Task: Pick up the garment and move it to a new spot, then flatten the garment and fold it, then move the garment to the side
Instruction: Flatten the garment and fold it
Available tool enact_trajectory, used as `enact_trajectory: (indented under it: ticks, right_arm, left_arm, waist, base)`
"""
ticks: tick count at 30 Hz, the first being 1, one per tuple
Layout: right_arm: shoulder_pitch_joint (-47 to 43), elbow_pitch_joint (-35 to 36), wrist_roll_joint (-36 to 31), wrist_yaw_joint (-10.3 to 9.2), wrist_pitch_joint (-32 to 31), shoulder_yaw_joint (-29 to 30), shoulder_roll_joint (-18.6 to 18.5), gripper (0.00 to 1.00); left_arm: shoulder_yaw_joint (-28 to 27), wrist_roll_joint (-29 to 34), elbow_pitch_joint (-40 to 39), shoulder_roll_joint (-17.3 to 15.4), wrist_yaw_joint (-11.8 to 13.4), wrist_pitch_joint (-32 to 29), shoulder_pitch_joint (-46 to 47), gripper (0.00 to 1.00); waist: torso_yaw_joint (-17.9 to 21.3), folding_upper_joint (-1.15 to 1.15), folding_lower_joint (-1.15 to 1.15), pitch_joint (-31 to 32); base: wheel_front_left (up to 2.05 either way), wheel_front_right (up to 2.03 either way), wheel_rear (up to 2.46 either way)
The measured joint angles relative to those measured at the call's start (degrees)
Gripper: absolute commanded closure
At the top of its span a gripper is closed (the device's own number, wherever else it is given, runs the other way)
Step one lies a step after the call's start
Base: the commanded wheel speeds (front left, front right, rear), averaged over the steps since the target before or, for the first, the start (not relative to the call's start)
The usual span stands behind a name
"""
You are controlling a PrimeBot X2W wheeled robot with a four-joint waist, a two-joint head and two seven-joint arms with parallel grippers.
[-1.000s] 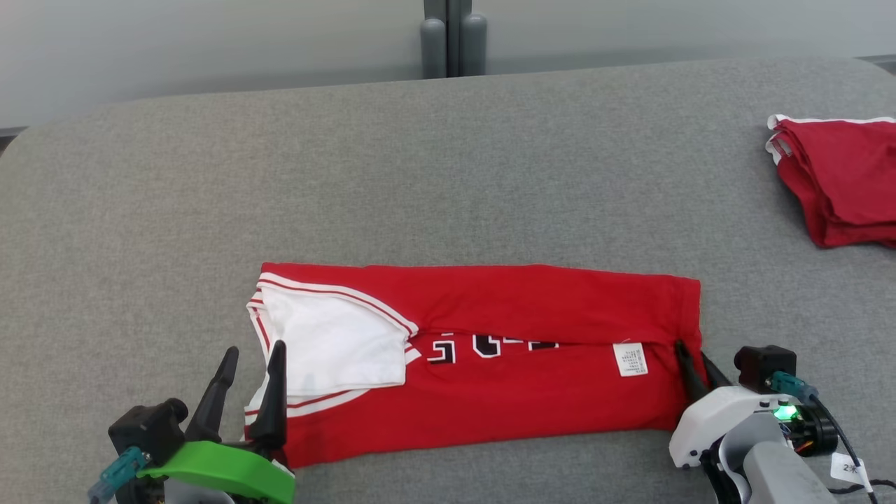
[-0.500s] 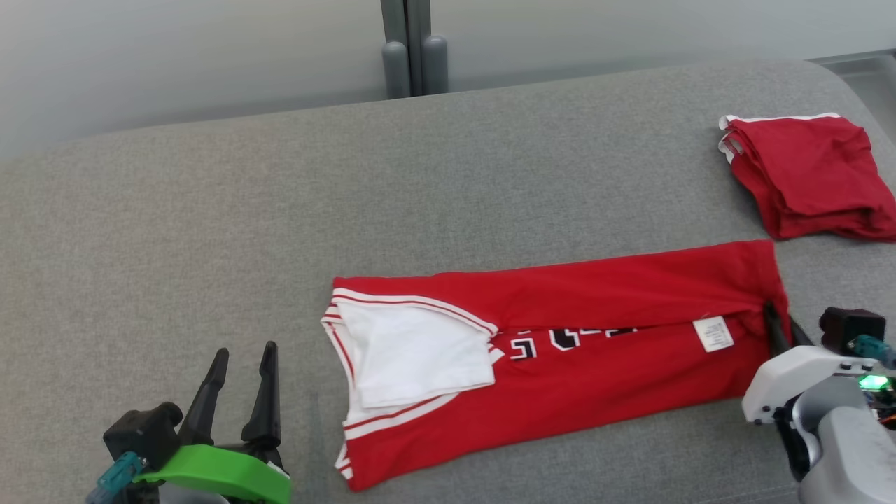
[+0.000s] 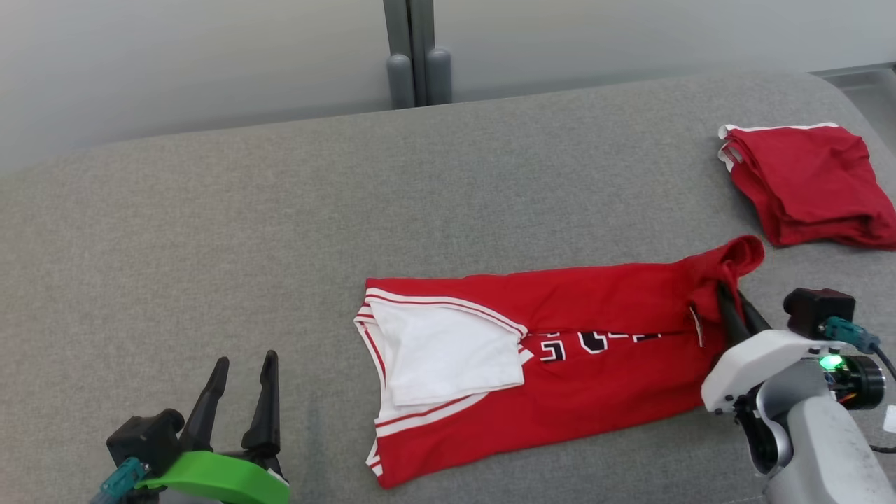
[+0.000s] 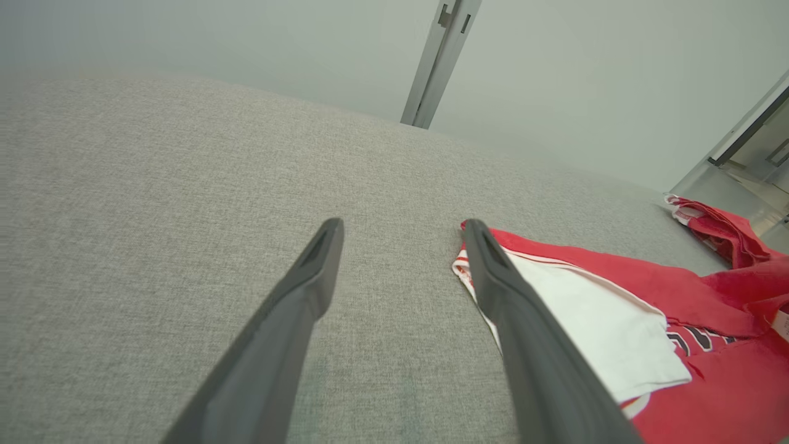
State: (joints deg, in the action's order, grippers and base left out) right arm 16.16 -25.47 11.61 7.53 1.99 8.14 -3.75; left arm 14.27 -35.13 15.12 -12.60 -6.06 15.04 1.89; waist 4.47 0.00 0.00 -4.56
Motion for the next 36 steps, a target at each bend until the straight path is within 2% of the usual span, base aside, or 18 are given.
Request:
enact_trajectory:
  ticks: [4, 7, 13, 17, 24, 31, 32, 33, 35, 36]
  right_arm:
    - [-0.59, 3.75, 4.61, -0.01, -1.58, -7.79, 0.69, 1.0]
    - [-0.59, 4.94, 11.6, -0.01, -1.99, -15.02, 0.86, 1.0]
    - [1.04, 4.39, 20.72, -0.01, -0.64, -29.22, 0.93, 1.0]
    - [3.88, 2.76, 24.54, -0.02, 0.6, -36.15, 0.96, 1.0]
    - [8.93, -0.97, 29.92, -0.02, 2.44, -45.26, 0.96, 1.0]
    - [12.87, -6.21, 34.23, -0.03, 4.17, -50.82, 0.92, 1.0]
    - [13.28, -6.75, 34.83, -0.02, 4.26, -51.48, 0.93, 0.96]
    - [13.69, -7.42, 35.43, -0.02, 4.63, -52.11, 0.94, 0.74]
    - [14.49, -8.39, 36.37, -0.02, 5.21, -53.26, 0.94, 0.0]
    - [14.99, -8.8, 36.74, -0.02, 5.64, -53.87, 0.94, 0.0]
  left_arm:
    - [-0.24, 0.4, 0.32, -0.04, -0.08, 0.0, 0.04, 0.0]
    - [-0.36, 0.43, 0.63, -0.02, -0.23, 0.0, 0.2, 0.0]
    - [-0.13, 0.83, 1.35, 0.51, -0.49, 0.01, 1.21, 0.0]
    - [-0.22, 1.01, 1.63, 0.93, -0.62, 0.01, 1.78, 0.0]
    - [0.0, 1.71, 2.34, 2.12, -0.99, 0.0, 3.09, 0.0]
    - [0.01, 2.49, 2.91, 2.8, -1.08, 0.01, 3.79, 0.0]
    - [-0.04, 2.5, 2.94, 2.85, -1.2, 0.01, 3.83, 0.0]
    - [-0.1, 2.55, 3.02, 2.89, -1.24, 0.0, 3.88, 0.0]
    - [-0.27, 2.58, 3.14, 2.97, -1.24, 0.0, 4.0, 0.0]
    - [-0.33, 2.59, 3.2, 2.98, -1.25, 0.01, 4.03, 0.0]
  waist:
    - [-0.74, 0.0, 0.0, 0.01]
    - [-1.22, 0.0, 0.0, -0.06]
    - [-2.68, 0.0, 0.0, -0.39]
    - [-3.75, 0.0, 0.0, -0.89]
    - [-5.84, 0.0, 0.0, -1.88]
    - [-7.59, 0.0, 0.0, -2.68]
    - [-7.73, 0.0, 0.0, -2.75]
    - [-7.84, 0.0, 0.0, -2.83]
    - [-7.94, 0.0, 0.0, -2.95]
    - [-7.93, 0.0, 0.0, -2.99]
  base:
    - [0.0, 0.0, 0.0]
    - [0.0, 0.0, 0.0]
    - [0.0, 0.0, 0.0]
    - [0.0, 0.0, 0.0]
    - [0.0, 0.0, 0.0]
    - [0.0, 0.0, 0.0]
    - [0.0, 0.0, 0.0]
    - [0.0, 0.0, 0.0]
    - [0.0, 0.0, 0.0]
    - [0.0, 0.0, 0.0]
